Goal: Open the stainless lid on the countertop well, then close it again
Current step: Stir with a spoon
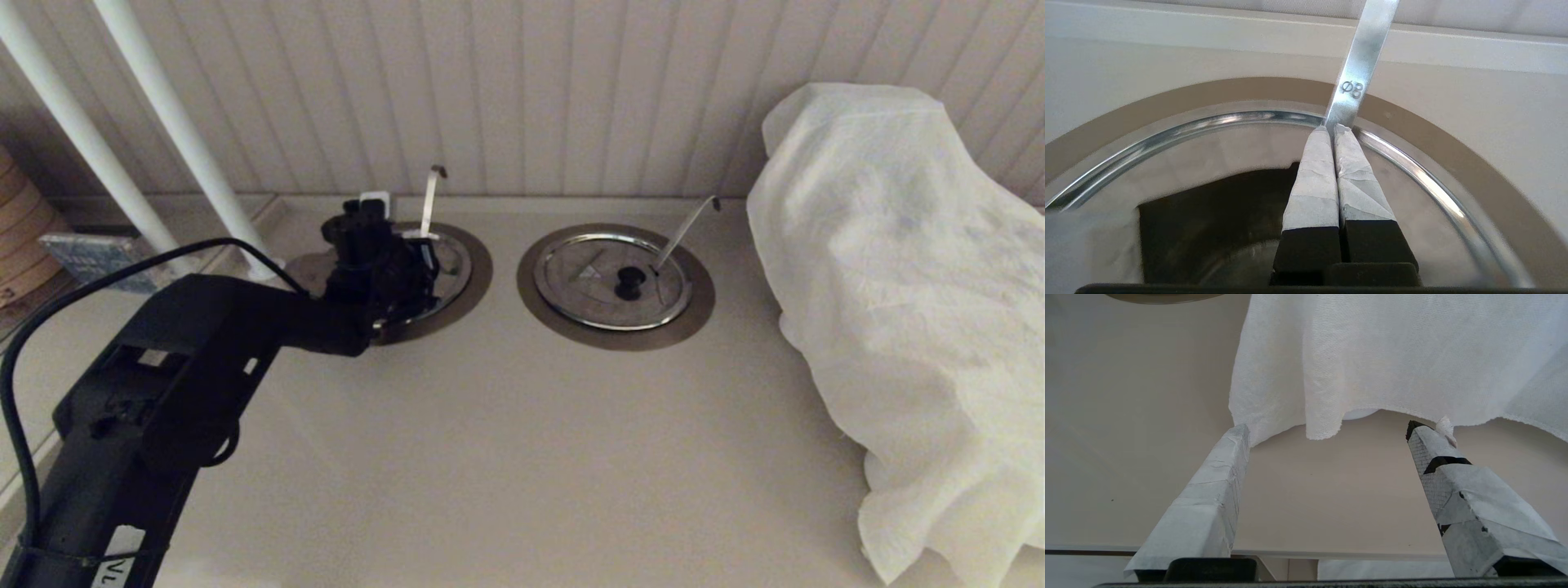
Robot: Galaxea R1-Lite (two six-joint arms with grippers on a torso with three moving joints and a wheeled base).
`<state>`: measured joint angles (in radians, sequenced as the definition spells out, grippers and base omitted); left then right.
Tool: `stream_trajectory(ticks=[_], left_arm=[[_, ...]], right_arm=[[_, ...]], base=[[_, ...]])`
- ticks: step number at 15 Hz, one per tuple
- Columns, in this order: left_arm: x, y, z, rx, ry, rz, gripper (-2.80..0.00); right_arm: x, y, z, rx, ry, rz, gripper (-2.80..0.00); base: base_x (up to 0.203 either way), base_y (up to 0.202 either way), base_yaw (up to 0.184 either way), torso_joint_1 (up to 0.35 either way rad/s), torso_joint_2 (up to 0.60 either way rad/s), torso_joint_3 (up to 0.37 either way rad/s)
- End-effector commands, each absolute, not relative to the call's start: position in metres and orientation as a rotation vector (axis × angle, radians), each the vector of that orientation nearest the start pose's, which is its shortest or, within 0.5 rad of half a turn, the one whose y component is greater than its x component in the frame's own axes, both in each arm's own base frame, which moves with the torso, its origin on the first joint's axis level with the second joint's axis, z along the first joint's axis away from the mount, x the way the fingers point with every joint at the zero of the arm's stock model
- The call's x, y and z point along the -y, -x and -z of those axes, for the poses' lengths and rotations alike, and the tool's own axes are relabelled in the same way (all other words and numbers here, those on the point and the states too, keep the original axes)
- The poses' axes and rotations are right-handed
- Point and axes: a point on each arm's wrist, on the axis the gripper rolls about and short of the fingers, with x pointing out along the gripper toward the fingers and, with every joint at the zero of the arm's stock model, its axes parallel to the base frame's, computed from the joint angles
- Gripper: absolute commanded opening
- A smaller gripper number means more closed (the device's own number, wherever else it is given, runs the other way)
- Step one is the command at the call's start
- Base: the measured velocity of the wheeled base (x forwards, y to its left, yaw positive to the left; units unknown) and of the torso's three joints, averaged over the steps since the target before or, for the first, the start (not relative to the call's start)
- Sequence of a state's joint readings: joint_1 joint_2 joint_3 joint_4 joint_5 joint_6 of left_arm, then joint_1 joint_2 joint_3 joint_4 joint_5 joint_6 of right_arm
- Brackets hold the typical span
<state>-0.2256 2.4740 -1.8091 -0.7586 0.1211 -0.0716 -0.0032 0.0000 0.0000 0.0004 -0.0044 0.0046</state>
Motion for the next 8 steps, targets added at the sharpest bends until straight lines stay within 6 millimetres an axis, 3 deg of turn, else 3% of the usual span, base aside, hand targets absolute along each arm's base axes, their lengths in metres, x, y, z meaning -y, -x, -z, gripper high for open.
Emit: stream_trajectory(ticks=[1, 3, 7, 8], left_arm=[[0.109, -0.473, -0.189, 0.114, 0.098, 0.117, -2.8], [0.106, -0.455, -0.201, 0.12, 0.103, 0.121, -2.8], [0.108, -0.463, -0.196, 0.127, 0.106, 0.117, -2.8], [0.112, -0.462, -0.195, 0.115, 0.105, 0.125, -2.57]], right_arm=[[0.0, 0.023, -0.075, 0.0, -0.005, 0.008, 0.0], [0.0, 0.023, -0.075, 0.0, -0.005, 0.008, 0.0], [0.0, 0.023, -0.075, 0.0, -0.005, 0.008, 0.0], [0.0, 0.023, -0.075, 0.0, -0.005, 0.008, 0.0]], base=[[0.0, 0.0, 0.0, 0.0, 0.0, 0.0], [0.0, 0.0, 0.0, 0.0, 0.0, 0.0], [0.0, 0.0, 0.0, 0.0, 0.0, 0.0], [0.0, 0.0, 0.0, 0.0, 0.0, 0.0]])
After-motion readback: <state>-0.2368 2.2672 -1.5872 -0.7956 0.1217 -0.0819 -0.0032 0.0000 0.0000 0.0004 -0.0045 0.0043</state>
